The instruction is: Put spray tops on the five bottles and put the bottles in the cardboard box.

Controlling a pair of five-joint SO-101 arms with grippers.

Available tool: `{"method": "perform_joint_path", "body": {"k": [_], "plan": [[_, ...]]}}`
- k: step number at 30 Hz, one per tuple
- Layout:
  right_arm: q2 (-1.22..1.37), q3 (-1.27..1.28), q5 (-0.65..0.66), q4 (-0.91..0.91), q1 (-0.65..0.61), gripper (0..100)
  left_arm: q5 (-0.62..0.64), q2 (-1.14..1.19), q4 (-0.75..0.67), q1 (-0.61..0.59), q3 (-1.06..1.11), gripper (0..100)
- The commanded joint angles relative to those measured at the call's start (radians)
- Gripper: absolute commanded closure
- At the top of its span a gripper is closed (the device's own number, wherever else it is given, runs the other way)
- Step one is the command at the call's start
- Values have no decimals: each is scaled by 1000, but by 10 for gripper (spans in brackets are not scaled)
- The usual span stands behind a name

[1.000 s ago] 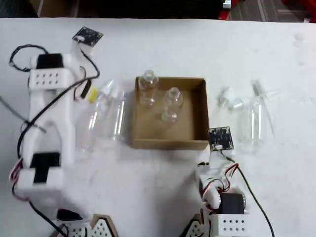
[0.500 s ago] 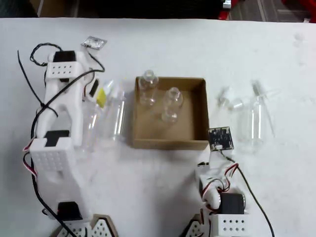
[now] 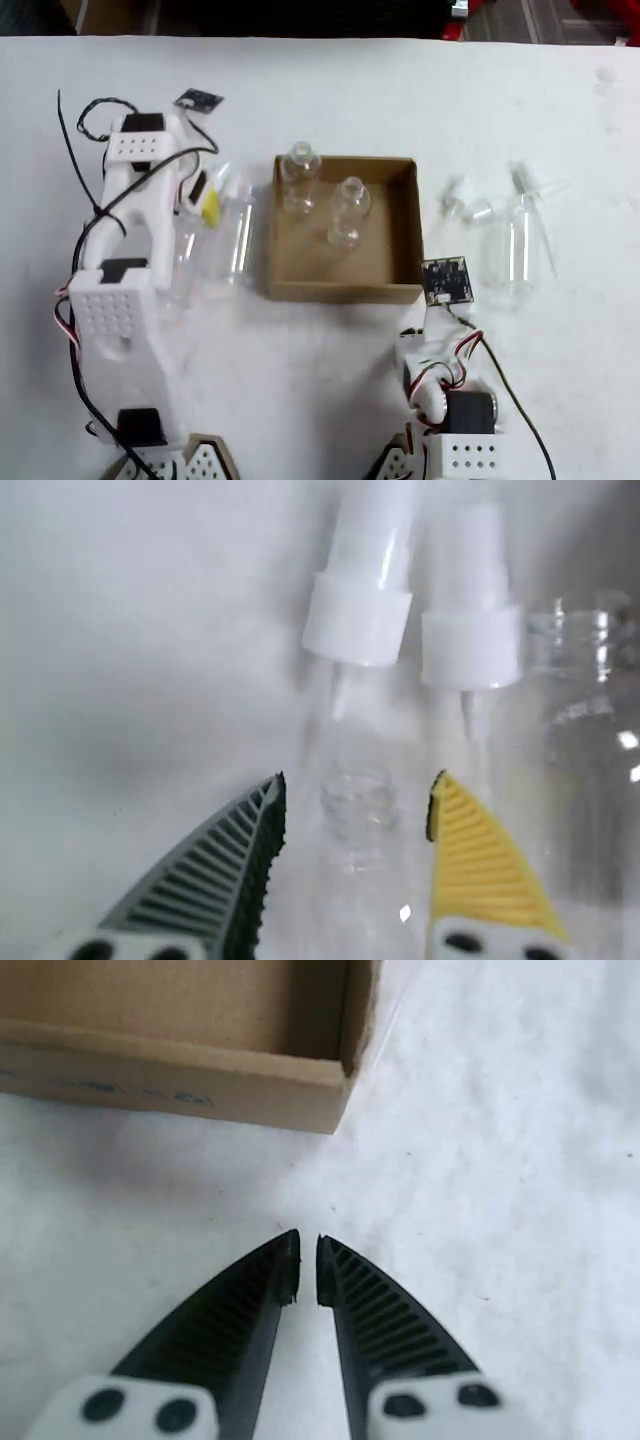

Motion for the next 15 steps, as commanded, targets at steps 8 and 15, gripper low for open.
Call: {"method": "perform_joint_path", "body": {"k": [8, 15], "plan": [[-1, 9, 8, 5, 1, 984, 17, -16, -15, 18, -51, 944], [-1, 9, 8, 5, 1, 984, 17, -24, 18, 18, -63, 968]]}}
